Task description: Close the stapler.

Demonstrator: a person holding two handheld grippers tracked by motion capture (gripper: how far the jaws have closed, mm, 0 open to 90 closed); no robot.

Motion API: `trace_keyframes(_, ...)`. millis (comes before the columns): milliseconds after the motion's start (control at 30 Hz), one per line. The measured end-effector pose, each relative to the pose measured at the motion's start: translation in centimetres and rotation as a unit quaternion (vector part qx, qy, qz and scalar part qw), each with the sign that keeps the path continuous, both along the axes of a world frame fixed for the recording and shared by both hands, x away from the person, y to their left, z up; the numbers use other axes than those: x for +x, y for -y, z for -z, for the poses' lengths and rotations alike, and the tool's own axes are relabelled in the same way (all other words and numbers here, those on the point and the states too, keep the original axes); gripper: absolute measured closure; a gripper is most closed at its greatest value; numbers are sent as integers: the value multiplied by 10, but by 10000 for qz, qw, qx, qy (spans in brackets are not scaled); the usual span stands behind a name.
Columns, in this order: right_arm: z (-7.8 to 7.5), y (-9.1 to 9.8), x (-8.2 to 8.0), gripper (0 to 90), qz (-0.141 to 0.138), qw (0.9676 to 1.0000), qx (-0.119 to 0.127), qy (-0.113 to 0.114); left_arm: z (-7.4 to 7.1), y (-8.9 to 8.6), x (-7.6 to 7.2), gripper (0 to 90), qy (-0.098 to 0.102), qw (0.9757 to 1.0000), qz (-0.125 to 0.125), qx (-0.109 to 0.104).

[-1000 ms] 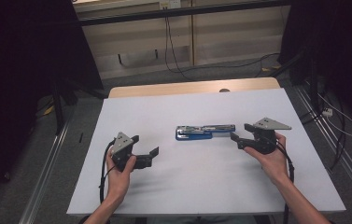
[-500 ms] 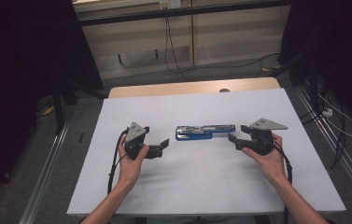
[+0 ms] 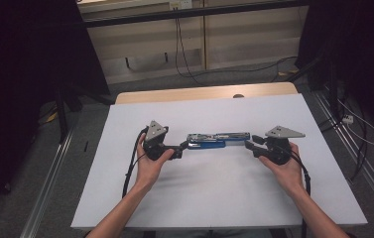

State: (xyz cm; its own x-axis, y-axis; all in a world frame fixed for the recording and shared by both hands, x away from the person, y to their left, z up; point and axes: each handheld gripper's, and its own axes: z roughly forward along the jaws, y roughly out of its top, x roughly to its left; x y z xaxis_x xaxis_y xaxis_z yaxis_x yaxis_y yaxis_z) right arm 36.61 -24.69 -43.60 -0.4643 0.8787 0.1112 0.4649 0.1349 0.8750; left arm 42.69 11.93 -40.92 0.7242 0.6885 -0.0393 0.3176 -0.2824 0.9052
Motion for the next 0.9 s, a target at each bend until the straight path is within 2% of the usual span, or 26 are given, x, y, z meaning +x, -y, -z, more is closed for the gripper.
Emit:
trace_keyframes(100, 0, 2, 0, 703, 11, 10000, -36, -5, -2, 5, 5, 57, 15, 10000, 2, -10)
trace_keyframes(233, 2, 3, 1, 763, 2, 9999, -139, -32, 1, 7, 6, 55, 133, 9998, -74, -93)
trace_keyframes(300, 3, 4, 2, 794, -29, 9998, -174, -13, 4, 9, 7, 45, 20, 9999, -102, -56)
trace_keyframes(433, 4, 4, 2, 878, -51, 9997, -222, -83, 7, 11, 7, 47, -47, 10000, -28, 26)
trace_keyframes(467, 4, 4, 3, 894, -60, 9997, -216, -94, 8, 11, 7, 45, -88, 10000, -7, -34)
trace_keyframes(600, 5, 5, 3, 900, 47, 9997, -208, -135, 9, 10, 9, 58, -269, 9996, 2, -36)
trace_keyframes(700, 5, 7, 4, 900, 77, 9997, -191, -152, 10, 10, 9, 112, -305, 9995, 24, 89)
trace_keyframes(767, 6, 8, 4, 900, 84, 9996, -208, -173, 12, 11, 8, 200, -290, 9994, 79, 153)
trace_keyframes(833, 7, 8, 5, 900, 76, 9995, -220, -195, 14, 13, 9, 253, -373, 9991, 94, 189)
trace_keyframes(900, 7, 7, 5, 900, 54, 9995, -224, -208, 16, 15, 9, 346, -439, 9987, 145, 228)
